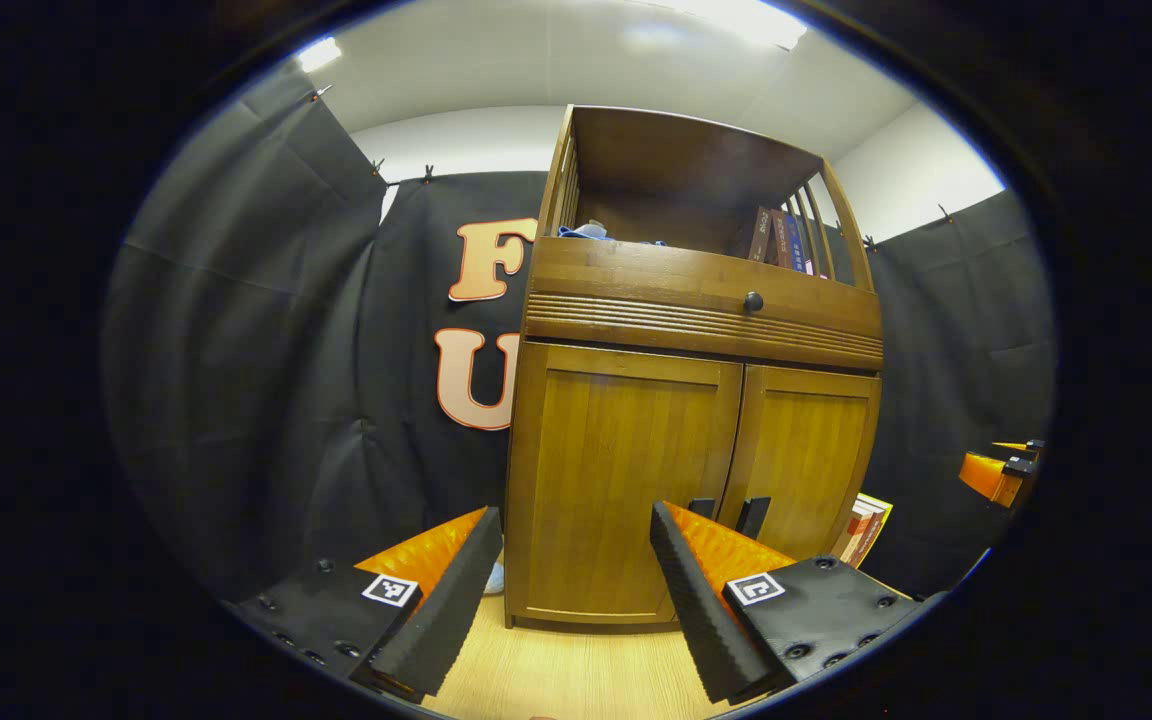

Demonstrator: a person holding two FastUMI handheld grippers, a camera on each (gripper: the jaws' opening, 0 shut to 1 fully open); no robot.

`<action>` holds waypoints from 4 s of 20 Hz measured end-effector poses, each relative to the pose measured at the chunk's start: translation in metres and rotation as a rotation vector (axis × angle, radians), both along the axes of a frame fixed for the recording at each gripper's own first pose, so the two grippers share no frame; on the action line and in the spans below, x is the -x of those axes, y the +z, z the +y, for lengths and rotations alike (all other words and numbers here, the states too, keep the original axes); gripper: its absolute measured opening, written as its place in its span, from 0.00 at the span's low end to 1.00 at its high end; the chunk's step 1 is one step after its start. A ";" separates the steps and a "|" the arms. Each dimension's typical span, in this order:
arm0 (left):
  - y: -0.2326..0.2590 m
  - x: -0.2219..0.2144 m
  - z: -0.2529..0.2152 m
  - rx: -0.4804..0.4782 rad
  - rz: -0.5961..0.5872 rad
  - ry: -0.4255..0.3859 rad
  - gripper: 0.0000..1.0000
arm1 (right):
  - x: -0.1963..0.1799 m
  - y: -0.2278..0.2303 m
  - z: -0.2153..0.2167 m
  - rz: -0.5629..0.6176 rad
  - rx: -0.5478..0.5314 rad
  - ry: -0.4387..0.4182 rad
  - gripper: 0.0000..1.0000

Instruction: Open the right door of the double-door shoe cabinet with the right hand, and open the left door with the left hand.

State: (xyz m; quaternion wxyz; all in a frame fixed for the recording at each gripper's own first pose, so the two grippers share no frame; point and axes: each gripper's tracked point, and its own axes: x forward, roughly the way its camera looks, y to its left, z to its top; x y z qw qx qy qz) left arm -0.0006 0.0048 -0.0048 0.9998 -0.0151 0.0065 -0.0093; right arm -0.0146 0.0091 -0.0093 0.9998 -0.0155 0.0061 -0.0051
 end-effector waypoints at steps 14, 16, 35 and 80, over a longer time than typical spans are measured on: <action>0.000 0.007 0.015 -0.029 -0.002 0.022 0.94 | -0.008 -0.028 0.019 0.069 0.021 0.021 0.94; 0.000 0.007 0.019 -0.026 -0.008 0.031 0.94 | -0.012 -0.035 0.026 0.073 0.020 0.032 0.94; -0.011 0.025 0.055 -0.051 0.030 0.099 0.96 | -0.108 -0.131 0.146 0.205 -0.034 0.185 1.00; -0.006 0.073 0.075 -0.062 0.037 0.250 0.96 | -0.099 -0.180 0.120 0.271 -0.043 0.207 0.27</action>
